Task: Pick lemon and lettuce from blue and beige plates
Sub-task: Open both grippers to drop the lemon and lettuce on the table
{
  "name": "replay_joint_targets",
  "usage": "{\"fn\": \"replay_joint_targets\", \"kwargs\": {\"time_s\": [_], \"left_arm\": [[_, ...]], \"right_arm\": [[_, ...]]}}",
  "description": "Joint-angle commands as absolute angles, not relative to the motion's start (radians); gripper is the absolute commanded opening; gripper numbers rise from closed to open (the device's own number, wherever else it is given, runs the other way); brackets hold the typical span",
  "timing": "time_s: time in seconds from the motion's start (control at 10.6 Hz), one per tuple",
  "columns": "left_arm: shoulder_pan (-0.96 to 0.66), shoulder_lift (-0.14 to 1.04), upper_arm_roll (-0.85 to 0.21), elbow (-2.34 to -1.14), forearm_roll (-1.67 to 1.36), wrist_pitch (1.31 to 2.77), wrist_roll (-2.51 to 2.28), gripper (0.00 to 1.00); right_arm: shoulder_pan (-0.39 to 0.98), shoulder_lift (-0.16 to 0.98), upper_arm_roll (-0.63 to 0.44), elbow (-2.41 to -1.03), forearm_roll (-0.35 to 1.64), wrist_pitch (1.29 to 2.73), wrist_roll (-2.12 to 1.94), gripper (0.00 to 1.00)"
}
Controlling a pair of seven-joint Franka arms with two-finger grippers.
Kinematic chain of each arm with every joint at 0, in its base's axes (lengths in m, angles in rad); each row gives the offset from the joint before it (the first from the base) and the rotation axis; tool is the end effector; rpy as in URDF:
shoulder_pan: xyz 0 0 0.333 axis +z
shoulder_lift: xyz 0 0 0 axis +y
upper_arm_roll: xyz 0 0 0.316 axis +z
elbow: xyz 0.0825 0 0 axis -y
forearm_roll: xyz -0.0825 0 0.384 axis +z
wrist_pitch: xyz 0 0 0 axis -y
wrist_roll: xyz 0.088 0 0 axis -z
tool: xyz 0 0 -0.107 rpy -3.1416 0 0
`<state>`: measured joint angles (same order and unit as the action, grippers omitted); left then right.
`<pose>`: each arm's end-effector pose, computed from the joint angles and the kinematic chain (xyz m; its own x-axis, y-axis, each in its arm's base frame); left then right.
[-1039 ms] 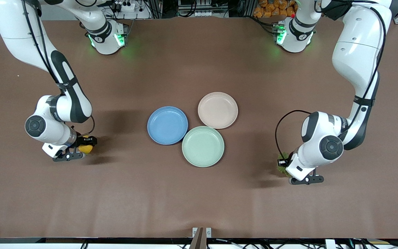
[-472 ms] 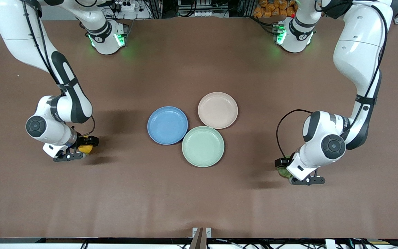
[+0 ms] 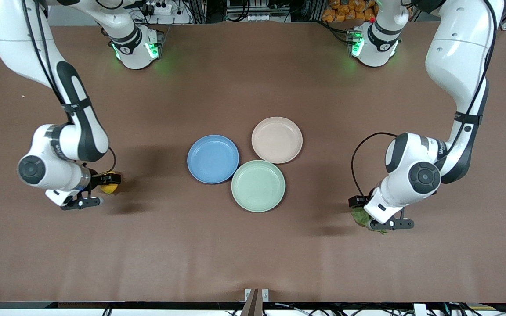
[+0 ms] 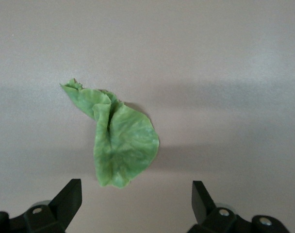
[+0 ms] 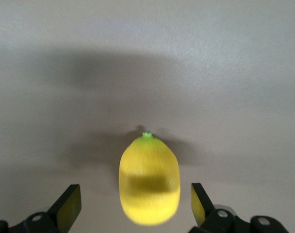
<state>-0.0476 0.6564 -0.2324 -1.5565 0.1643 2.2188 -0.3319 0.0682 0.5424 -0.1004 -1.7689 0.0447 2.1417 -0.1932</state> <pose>0.6851 -0.1660 0.2721 0.9997 0.0029 0.0223 0.0025 -0.9999 0.0158 0.6416 -0.0142 0.2441 0.9758 0.1423 -0.1660 0.1421 -0.9898 -0.0134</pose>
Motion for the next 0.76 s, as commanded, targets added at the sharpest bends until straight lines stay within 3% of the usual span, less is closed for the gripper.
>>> {"fn": "replay_joint_targets", "kwargs": {"time_s": [0.0, 0.38, 0.66], "left_arm": [[-0.034, 0.542, -0.236, -1.678, 0.18, 2.224, -0.377, 1.0], [-0.035, 0.364, -0.219, -1.899, 0.143, 2.224, -0.354, 1.0], [-0.095, 0.284, -0.134, -1.969, 0.02, 2.224, -0.257, 1.0]], "right_arm": [[0.046, 0.514, -0.089, -1.712, 0.046, 2.048, -0.19, 1.0], [0.034, 0.473, -0.091, -1.629, 0.044, 1.915, -0.19, 1.0], [0.032, 0.456, -0.094, -1.533, 0.043, 1.758, -0.192, 1.0]]}}
